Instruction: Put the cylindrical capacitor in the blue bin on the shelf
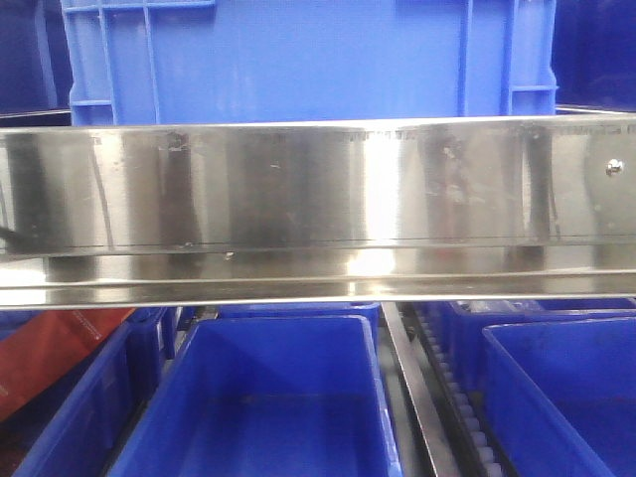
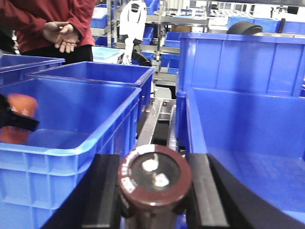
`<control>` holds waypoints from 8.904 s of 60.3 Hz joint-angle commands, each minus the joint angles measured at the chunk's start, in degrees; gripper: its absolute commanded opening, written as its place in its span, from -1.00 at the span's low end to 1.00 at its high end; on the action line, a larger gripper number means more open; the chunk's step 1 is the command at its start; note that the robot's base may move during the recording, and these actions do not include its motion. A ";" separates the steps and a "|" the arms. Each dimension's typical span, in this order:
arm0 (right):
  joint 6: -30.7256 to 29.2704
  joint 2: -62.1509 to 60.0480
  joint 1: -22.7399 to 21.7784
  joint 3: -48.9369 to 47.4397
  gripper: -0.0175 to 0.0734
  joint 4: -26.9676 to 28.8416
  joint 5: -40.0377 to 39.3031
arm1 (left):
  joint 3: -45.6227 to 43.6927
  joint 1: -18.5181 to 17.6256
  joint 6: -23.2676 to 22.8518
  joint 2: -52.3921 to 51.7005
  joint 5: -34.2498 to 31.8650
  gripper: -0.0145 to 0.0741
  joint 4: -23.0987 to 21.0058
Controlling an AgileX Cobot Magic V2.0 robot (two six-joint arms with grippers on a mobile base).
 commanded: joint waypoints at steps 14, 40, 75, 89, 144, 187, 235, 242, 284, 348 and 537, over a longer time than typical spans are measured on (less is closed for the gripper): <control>-0.14 -0.07 0.53 -0.42 -0.97 0.17 -2.62 | -4.62 -0.18 -0.02 -1.90 4.38 0.26 -0.32; -0.14 -0.07 1.04 -0.42 -0.97 0.17 -2.56 | -7.19 2.75 -0.02 -16.09 22.39 -0.92 -0.21; -0.14 1.21 1.04 -0.42 -0.97 -0.16 -1.40 | 36.70 3.54 -15.00 -59.93 9.88 -0.92 11.20; -0.27 5.54 2.46 -2.94 -0.97 -0.39 -1.40 | 52.76 3.54 -23.70 -80.85 7.62 -0.92 18.25; -4.37 70.13 21.49 -68.56 -0.97 -0.54 31.33 | 62.39 3.54 -25.78 -100.69 13.56 -0.92 19.60; -3.71 77.83 21.37 -71.19 0.39 -0.54 33.55 | 62.39 3.54 -25.78 -100.69 13.56 -0.92 20.10; 0.56 44.76 21.37 -43.52 -0.97 -6.04 19.27 | 62.43 3.54 -25.78 -100.69 13.45 -0.92 22.00; 0.96 36.83 21.37 -32.44 -0.97 -6.04 12.20 | 62.53 3.54 -25.78 -100.69 13.10 -0.92 23.34; 3.61 -11.01 9.38 19.02 -0.97 -6.04 -4.56 | 62.66 3.54 -25.78 -100.69 10.24 -0.92 25.66; 3.61 -19.39 9.38 20.65 -0.97 -6.04 -4.32 | 63.80 7.02 -24.40 -100.93 9.57 -0.92 21.61; 3.61 -30.09 -9.18 50.21 -0.97 -3.58 -23.12 | 113.60 28.57 -10.38 -110.17 -40.94 -0.92 4.01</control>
